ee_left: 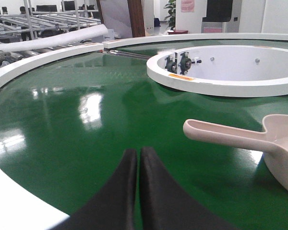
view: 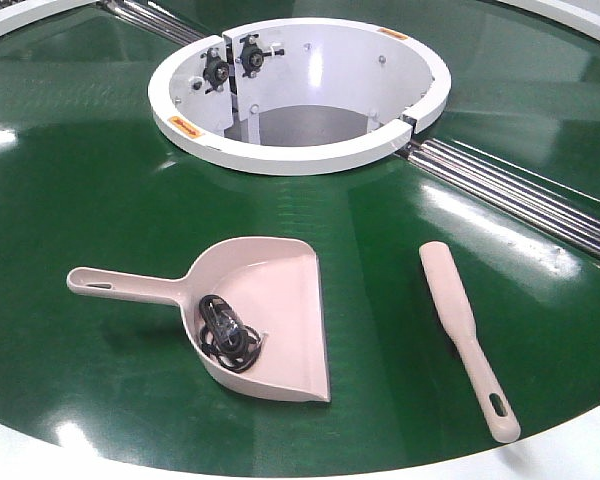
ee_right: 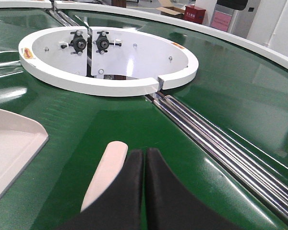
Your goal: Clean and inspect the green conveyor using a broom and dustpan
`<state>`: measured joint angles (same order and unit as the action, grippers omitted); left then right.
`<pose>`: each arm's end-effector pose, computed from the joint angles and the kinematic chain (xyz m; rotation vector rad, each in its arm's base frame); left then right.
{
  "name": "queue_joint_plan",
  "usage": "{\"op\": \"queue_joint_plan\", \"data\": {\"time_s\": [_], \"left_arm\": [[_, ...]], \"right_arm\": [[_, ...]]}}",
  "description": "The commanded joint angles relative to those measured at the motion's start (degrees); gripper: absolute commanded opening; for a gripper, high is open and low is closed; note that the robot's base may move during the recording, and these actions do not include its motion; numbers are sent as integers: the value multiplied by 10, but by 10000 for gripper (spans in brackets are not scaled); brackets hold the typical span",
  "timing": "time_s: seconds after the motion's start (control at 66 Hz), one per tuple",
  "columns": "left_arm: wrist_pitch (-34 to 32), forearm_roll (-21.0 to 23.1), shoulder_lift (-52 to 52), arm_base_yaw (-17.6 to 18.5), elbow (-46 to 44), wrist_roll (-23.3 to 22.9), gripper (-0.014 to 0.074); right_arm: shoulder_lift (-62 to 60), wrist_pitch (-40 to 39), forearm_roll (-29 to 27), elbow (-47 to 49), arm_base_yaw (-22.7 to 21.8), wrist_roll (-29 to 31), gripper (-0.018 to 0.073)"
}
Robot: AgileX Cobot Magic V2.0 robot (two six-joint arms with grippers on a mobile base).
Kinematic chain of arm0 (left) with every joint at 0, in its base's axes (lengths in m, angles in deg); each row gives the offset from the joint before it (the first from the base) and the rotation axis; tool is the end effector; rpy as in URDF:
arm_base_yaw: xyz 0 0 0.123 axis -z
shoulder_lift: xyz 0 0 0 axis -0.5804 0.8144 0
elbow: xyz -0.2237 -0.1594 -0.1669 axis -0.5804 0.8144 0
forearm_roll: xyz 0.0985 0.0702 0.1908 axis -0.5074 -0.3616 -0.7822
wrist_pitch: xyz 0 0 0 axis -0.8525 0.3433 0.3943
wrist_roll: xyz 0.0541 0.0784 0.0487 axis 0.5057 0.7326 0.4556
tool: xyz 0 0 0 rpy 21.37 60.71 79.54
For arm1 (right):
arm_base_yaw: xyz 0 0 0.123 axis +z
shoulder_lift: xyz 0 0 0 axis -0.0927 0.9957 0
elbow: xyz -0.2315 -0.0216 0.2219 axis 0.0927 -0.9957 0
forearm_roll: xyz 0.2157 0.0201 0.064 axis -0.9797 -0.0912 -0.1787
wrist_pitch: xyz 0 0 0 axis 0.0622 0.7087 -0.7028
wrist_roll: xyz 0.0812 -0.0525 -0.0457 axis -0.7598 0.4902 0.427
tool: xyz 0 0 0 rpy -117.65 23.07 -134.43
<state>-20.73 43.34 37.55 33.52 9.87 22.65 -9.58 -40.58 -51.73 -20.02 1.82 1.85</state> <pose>0.0096 -0.0007 0.1909 0.0348 1.6376 0.0698 0.0627 0.0100 0.3064 -0.2637 1.7419 -0.0075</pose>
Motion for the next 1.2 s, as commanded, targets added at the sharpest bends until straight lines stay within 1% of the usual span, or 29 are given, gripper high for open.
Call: {"op": "queue_joint_plan", "data": {"time_s": [0.0, 0.621, 0.758, 0.818, 0.879, 0.97, 1.045, 1.121, 1.182], "left_arm": [[-37, 3, -9, -2, 11, -7, -6], [-37, 3, -9, -2, 11, -7, -6], [-37, 3, -9, -2, 11, -7, -6], [-37, 3, -9, -2, 11, -7, -6], [-37, 3, -9, -2, 11, -7, -6], [-37, 3, -9, -2, 11, -7, -6], [-37, 3, -9, -2, 11, -7, -6], [-37, 3, -9, -2, 11, -7, -6], [-37, 3, -9, -2, 11, -7, -6]], "right_arm": [[2, -38, 1, 15, 1, 3, -3], [2, -36, 1, 15, 1, 3, -3], [1, -51, 3, 15, 0, 4, -3], [-2, -51, 14, 14, 0, 17, -3], [-11, -73, 14, 4, 0, 18, -3], [-36, -150, 10, -40, -6, 12, -3], [-68, -209, -1, -89, -22, 5, -3], [-100, -238, -1, -130, -39, -8, -3], [-130, -240, -1, -156, -54, -18, -3]]}}
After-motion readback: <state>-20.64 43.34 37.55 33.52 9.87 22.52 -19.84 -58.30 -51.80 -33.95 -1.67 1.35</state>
